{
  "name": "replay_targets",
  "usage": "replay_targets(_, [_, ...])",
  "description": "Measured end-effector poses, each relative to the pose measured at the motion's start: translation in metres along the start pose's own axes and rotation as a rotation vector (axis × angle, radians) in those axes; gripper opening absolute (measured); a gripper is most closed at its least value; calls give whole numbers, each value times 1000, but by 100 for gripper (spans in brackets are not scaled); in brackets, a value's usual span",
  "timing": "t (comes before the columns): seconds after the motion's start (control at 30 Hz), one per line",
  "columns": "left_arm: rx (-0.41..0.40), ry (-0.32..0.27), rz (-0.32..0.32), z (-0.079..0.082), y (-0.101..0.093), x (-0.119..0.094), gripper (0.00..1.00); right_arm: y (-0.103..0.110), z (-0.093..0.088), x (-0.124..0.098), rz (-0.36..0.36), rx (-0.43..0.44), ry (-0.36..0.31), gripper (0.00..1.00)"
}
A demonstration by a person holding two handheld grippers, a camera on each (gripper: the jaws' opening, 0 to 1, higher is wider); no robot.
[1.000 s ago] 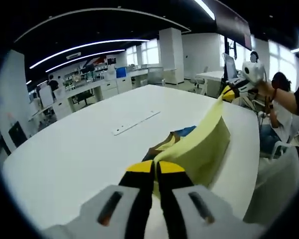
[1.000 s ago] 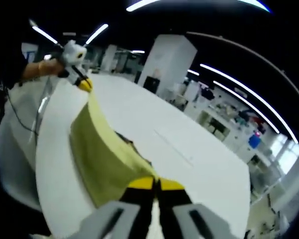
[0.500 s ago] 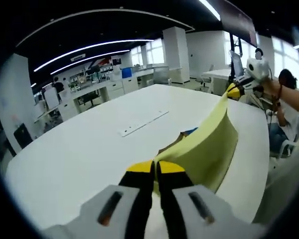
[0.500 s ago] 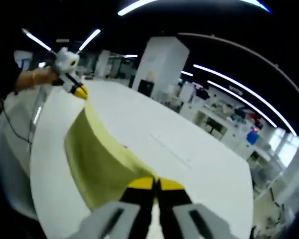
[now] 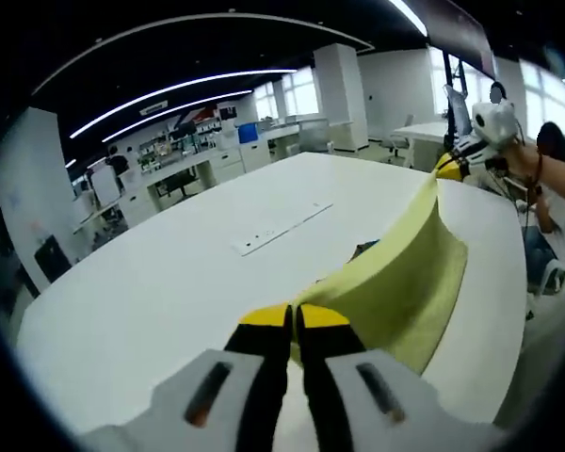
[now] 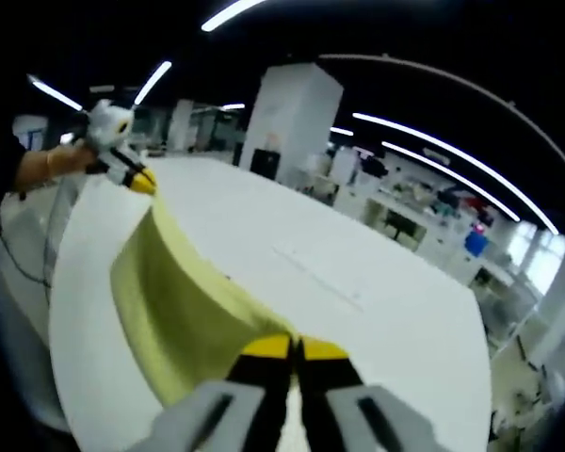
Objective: Fold the garment on the visible template until the final outline fits inside the template.
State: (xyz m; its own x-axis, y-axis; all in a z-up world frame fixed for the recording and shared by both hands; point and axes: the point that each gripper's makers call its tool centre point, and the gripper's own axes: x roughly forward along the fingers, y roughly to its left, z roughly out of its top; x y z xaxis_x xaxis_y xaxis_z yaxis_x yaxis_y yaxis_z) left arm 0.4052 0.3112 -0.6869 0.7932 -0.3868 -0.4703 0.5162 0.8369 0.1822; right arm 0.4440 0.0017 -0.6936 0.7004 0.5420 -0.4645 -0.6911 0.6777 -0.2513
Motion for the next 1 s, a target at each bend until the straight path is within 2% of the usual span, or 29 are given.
replay_targets(0.37, [22, 17, 9, -9, 11, 17, 0, 0, -10, 19, 3, 12, 31, 0])
replay_targets(1.0, [-18, 60, -3, -29, 21, 44, 0, -7, -30, 51, 30, 13, 73, 0])
